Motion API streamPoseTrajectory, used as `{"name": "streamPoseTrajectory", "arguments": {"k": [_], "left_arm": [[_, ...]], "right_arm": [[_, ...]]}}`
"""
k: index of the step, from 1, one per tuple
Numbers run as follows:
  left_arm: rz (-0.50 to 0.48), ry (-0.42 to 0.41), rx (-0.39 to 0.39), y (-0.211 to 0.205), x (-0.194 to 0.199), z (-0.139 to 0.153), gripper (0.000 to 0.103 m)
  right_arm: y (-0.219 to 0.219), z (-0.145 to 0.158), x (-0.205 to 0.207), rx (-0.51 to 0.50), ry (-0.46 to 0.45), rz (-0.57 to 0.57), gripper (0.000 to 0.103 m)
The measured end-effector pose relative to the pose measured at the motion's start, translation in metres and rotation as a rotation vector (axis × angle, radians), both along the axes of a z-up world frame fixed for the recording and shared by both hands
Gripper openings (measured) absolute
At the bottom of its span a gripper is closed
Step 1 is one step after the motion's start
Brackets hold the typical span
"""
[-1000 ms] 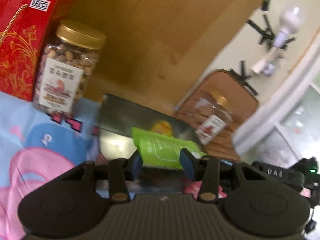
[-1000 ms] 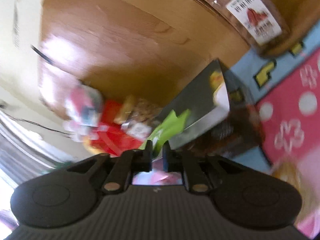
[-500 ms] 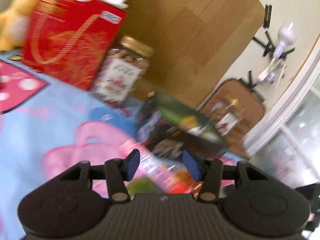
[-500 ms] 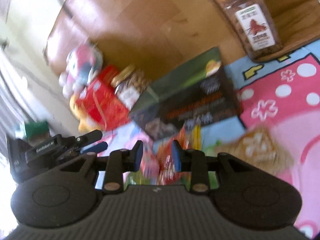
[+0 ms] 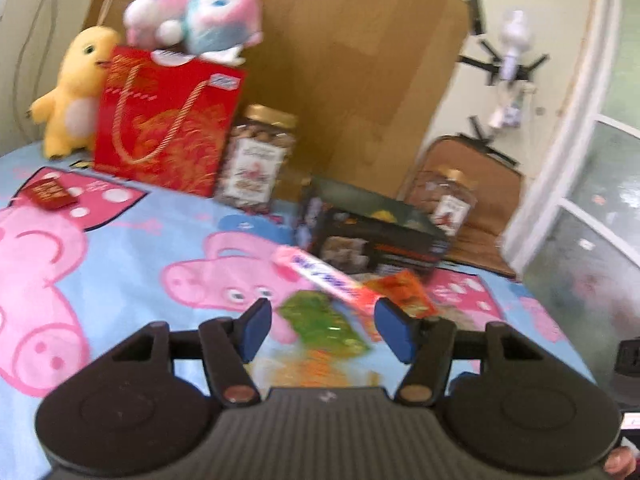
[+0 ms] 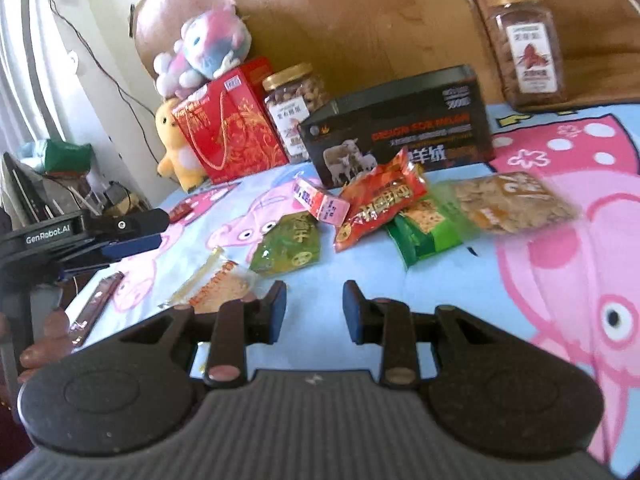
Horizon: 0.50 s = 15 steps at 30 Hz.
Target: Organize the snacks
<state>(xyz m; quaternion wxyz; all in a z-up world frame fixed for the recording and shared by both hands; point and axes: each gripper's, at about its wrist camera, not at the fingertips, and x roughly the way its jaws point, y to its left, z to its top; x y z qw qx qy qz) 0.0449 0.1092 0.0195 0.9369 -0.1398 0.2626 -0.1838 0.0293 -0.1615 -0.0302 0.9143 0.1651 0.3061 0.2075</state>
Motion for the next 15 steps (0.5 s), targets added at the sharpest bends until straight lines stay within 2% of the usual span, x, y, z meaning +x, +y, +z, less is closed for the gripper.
{"name": "streamPoseTrajectory", "arguments": {"k": [3,10,15], "left_arm": [[-0.01,-0.022,0.011,-0.011,-0.015,0.003,0.058],[-0.032,-0.058,0.087,-0.029,-0.053,0.0,0.058],[-0.054,-0.07,0.09,-0.029,-0.052,-0.003,0.058]], "right_arm": [[0.001,0.003,-0.018,-0.002,-0.029,-0.008,0.035],[0.008,0.006,-0.025,0.024,-0.05,-0.045,0.035],[0.008,0.0,-0.034,-0.048,-0.055,-0.069,0.035]]}}
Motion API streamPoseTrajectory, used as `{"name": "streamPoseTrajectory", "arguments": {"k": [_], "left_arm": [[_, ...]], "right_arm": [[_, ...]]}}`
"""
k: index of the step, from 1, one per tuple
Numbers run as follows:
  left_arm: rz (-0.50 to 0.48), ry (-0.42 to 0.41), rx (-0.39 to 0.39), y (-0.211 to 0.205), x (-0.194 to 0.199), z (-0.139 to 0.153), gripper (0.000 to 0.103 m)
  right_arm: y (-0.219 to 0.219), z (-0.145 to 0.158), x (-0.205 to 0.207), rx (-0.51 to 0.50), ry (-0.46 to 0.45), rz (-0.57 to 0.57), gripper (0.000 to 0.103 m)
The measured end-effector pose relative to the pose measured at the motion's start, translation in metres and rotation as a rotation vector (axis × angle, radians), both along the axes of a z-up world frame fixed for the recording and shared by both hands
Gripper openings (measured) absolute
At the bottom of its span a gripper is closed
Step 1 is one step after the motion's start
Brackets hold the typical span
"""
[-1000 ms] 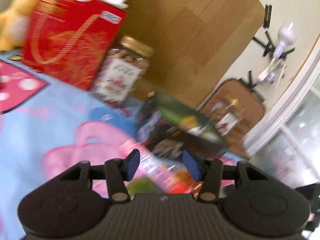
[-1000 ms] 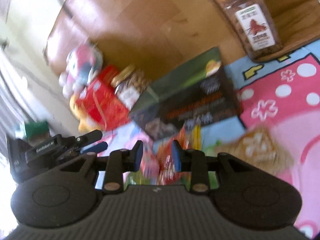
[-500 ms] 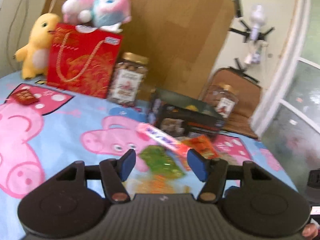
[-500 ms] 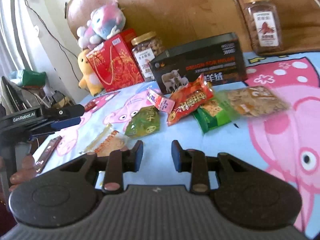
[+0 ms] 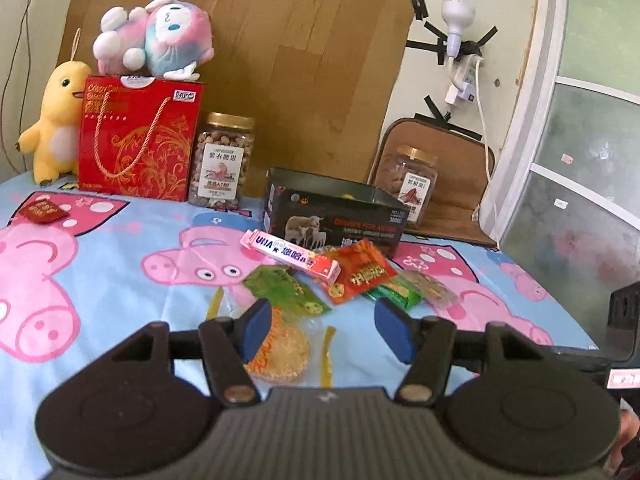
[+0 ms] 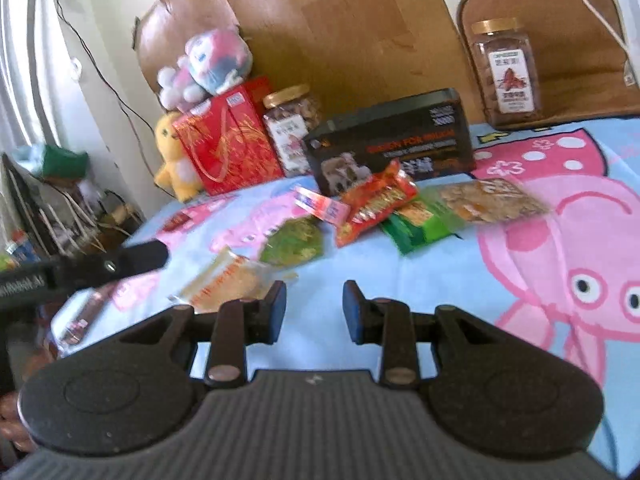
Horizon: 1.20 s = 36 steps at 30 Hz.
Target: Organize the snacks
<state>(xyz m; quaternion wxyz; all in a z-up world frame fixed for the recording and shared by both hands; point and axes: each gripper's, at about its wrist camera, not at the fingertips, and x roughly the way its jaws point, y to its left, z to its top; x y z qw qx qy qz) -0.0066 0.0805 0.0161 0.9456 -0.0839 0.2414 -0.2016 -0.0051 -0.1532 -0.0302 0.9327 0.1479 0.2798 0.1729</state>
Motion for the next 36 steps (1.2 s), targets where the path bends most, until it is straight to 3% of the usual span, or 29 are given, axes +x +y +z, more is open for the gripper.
{"name": "streamPoseTrajectory", "arguments": {"k": [9,13,22,26,31,36], "left_arm": [[-0.104,0.034,-0.039,-0.016,0.022,-0.011,0.058],[-0.144,0.053,-0.026,-0.032,0.031,-0.011,0.058],[-0.092,0.084,-0.037,-0.026,0.029,-0.016,0.058],[-0.062,0.109,-0.067,-0.011,0.035,-0.018,0.058],[-0.042,0.098,-0.095,0.009,0.032,-0.018,0.058],[-0.007,0.099,-0.12,0.024,0.03,-0.018,0.058]], "right_arm": [[-0.006,-0.015,0.021,-0.001,0.035,-0.032,0.035],[-0.011,-0.015,0.017,-0.026,0.005,-0.047,0.035],[-0.016,-0.012,0.012,-0.052,0.01,-0.019,0.035],[-0.006,-0.007,0.024,-0.122,-0.021,0.019,0.035],[0.02,0.013,0.053,-0.264,-0.146,0.104,0.038],[0.047,0.0,0.103,-0.426,-0.193,0.183,0.042]]}}
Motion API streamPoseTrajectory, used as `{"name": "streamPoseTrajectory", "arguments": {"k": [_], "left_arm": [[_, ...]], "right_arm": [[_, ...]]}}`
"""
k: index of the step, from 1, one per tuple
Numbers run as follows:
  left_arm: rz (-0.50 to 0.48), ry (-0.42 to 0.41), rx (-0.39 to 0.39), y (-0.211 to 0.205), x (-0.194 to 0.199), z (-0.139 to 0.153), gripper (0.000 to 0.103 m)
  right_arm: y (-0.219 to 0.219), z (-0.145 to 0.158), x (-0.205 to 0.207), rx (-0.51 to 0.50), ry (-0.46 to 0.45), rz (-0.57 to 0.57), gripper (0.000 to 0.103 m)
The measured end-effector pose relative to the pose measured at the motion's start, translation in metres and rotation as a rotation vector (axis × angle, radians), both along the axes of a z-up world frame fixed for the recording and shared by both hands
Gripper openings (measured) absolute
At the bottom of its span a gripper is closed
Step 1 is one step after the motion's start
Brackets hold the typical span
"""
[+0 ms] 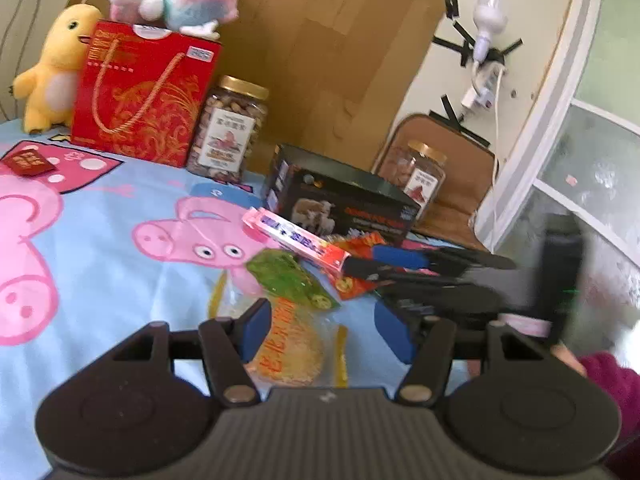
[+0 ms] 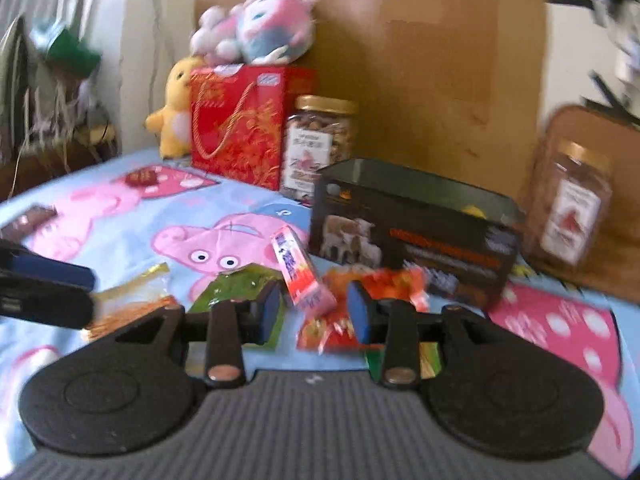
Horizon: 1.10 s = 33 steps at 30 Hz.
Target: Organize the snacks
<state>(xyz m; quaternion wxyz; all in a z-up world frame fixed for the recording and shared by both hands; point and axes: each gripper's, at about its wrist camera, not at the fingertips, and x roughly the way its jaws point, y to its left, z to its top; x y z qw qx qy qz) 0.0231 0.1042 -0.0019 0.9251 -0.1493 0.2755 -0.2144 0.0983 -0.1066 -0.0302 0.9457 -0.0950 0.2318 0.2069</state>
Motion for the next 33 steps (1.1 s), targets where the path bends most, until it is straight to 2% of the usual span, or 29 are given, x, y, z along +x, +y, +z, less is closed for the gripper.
{"name": "streamPoseTrajectory", "arguments": {"k": [2,3,5,9,11,12,13,14,16,18,20,22,26,29,30,31,32,33], "left_arm": [[0.012,-0.005,-0.003,0.003,-0.002,0.001,0.058],[0.016,-0.003,-0.002,0.004,-0.002,0.001,0.058],[0.018,0.003,0.008,0.003,0.001,0.001,0.058],[-0.012,0.006,0.001,-0.004,0.007,0.004,0.058],[-0.039,0.013,-0.002,-0.013,0.011,0.004,0.059],[-0.06,0.022,0.0,-0.022,0.014,0.003,0.059],[-0.081,0.03,0.003,-0.029,0.016,0.002,0.059],[-0.101,0.037,0.008,-0.039,0.019,0.001,0.059],[-0.139,0.04,0.032,-0.059,0.022,0.001,0.059],[-0.163,0.036,0.076,-0.077,0.027,0.001,0.061],[-0.132,0.039,0.126,-0.086,0.031,0.001,0.063],[-0.128,0.052,0.137,-0.087,0.037,0.0,0.063],[-0.164,0.117,0.191,-0.091,0.056,-0.006,0.064],[-0.224,0.192,0.182,-0.093,0.067,-0.016,0.064],[-0.234,0.192,0.194,-0.097,0.064,-0.019,0.064],[-0.244,0.177,0.211,-0.1,0.061,-0.021,0.061],[-0.268,0.17,0.219,-0.105,0.057,-0.023,0.053],[-0.276,0.175,0.22,-0.108,0.055,-0.025,0.054]], "right_arm": [[0.01,-0.013,0.02,-0.083,0.015,0.001,0.04],[0.012,-0.019,0.026,-0.108,0.022,0.011,0.034],[0.01,-0.022,0.024,-0.115,0.0,0.023,0.029],[-0.032,0.001,-0.014,0.014,0.034,0.035,0.026],[-0.072,0.007,-0.042,0.091,0.067,0.051,0.026],[-0.087,0.007,-0.055,0.113,0.074,0.028,0.026],[-0.106,0.007,-0.066,0.127,0.085,-0.024,0.031],[-0.118,0.007,-0.074,0.126,0.093,-0.078,0.042],[-0.141,0.006,-0.092,0.132,0.085,-0.189,0.043],[-0.151,0.007,-0.107,0.162,0.083,-0.2,0.043],[-0.152,0.007,-0.121,0.188,0.083,-0.189,0.043],[-0.146,0.005,-0.13,0.201,0.094,-0.152,0.043],[-0.119,-0.001,-0.12,0.202,0.127,-0.042,0.043],[-0.099,-0.005,-0.113,0.154,0.112,-0.004,0.043],[-0.095,-0.007,-0.109,0.133,0.11,-0.006,0.043],[-0.091,-0.009,-0.106,0.116,0.117,-0.013,0.043],[-0.089,-0.013,-0.102,0.106,0.131,-0.022,0.041],[-0.088,-0.017,-0.098,0.105,0.155,-0.026,0.035]]}}
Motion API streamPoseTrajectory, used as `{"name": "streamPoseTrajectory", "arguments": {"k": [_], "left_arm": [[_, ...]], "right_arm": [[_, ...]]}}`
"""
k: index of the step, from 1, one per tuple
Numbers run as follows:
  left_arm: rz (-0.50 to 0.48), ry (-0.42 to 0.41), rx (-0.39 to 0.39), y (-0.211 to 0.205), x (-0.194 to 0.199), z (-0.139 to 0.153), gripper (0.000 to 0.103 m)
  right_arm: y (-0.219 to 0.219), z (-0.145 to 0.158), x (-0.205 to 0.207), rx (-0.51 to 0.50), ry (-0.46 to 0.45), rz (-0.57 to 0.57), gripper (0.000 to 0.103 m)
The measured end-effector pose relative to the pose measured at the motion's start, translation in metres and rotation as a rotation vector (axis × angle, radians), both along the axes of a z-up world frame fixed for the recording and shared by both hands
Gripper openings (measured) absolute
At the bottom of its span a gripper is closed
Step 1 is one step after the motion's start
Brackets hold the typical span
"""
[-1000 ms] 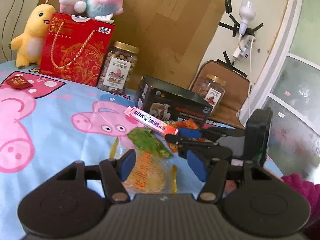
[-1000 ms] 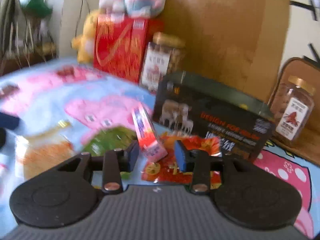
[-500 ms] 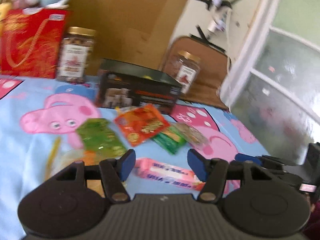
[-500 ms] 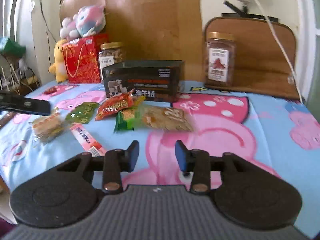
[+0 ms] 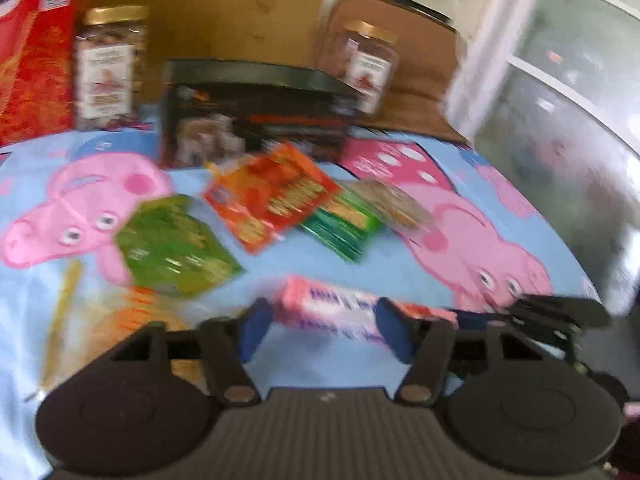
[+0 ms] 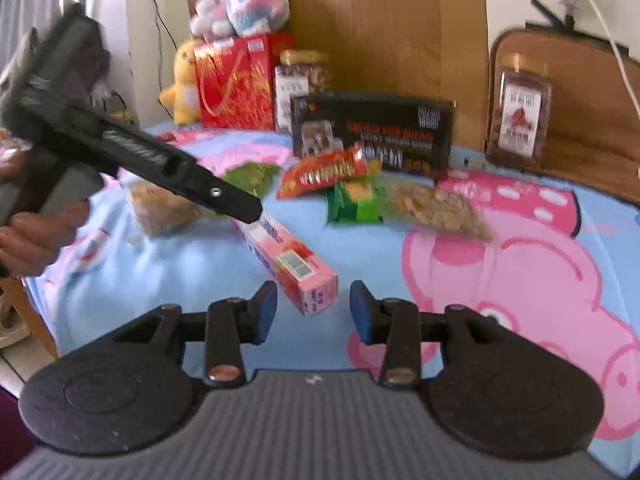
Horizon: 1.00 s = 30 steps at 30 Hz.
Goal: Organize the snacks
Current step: 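Carry the pink candy stick with the left gripper into the black box, release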
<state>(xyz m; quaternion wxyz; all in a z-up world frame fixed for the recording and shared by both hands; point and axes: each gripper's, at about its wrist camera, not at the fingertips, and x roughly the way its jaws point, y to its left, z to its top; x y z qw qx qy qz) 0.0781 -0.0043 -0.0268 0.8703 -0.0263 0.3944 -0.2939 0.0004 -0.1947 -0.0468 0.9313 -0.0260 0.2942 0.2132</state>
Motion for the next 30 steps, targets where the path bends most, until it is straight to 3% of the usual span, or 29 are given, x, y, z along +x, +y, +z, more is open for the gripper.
{"name": "streamPoseTrajectory", "arguments": {"k": [3,8,13,18,23,26,30], "left_arm": [[0.015,-0.047,0.025,-0.006,-0.002,-0.001,0.053],[0.028,-0.056,-0.036,0.001,0.002,0.013,0.053],[0.027,-0.194,-0.079,0.004,0.014,0.055,0.053],[0.081,-0.298,-0.085,0.009,0.066,0.087,0.053],[0.085,-0.25,-0.145,0.012,0.12,0.088,0.052],[0.086,-0.269,-0.1,0.002,0.137,0.082,0.052],[0.154,-0.217,-0.082,0.002,0.157,0.071,0.052]], "right_arm": [[0.001,-0.001,0.003,-0.012,-0.016,-0.009,0.032],[0.002,0.006,0.003,-0.027,-0.043,-0.015,0.032],[0.001,0.035,0.013,-0.031,-0.145,-0.023,0.032],[0.012,0.072,0.066,-0.084,-0.257,-0.005,0.032],[0.03,0.083,0.138,-0.136,-0.256,0.017,0.031],[0.042,0.076,0.169,-0.158,-0.231,0.013,0.026],[0.055,0.063,0.196,-0.235,-0.205,-0.056,0.027]]}}
